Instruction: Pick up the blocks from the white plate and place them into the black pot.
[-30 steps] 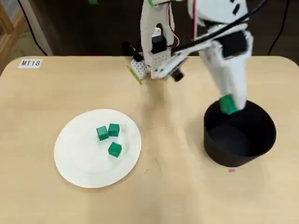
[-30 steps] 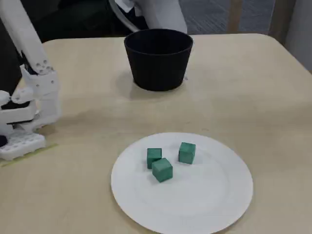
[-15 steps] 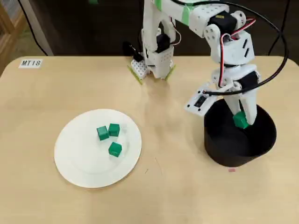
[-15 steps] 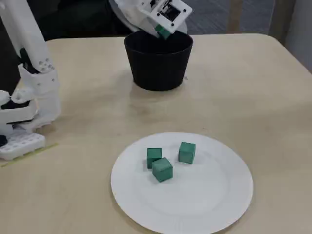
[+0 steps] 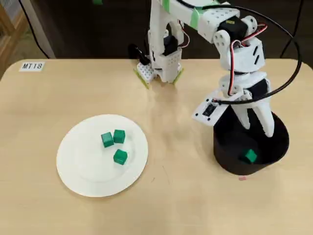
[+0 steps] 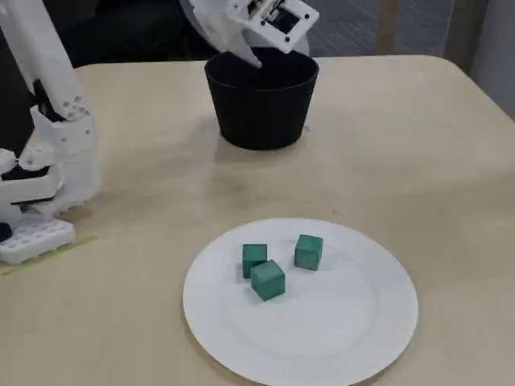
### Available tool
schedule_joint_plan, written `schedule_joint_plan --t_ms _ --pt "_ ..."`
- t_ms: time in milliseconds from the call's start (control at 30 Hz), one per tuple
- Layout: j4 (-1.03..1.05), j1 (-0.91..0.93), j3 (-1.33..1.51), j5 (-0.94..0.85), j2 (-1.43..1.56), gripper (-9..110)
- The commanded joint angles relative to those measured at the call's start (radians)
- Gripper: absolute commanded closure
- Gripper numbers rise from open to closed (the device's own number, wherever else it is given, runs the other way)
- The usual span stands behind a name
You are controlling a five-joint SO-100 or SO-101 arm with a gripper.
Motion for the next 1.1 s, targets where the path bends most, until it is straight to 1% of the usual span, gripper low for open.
schedule_joint_plan --t_ms 0,133,233,367,467,633,733,800,933,1067 --pt "0.044 0.107 -0.008 -0.025 0.114 104" --pt "0.121 0.321 -0.011 -0.060 0.210 104" --pt "0.161 0.482 -0.008 -0.063 0.227 104" --pt "0.189 0.646 -0.015 -0.031 0.198 104" --pt "0.209 0.735 -0.015 0.037 0.163 104" --pt "0.281 0.857 -0.040 0.164 0.092 104" --pt "0.298 0.917 -0.074 0.178 0.058 104" --pt "0.318 0.946 -0.117 0.149 0.018 104" --pt "0.377 0.959 -0.242 0.021 -0.091 104" --pt "0.383 0.943 -0.268 -0.074 -0.172 104"
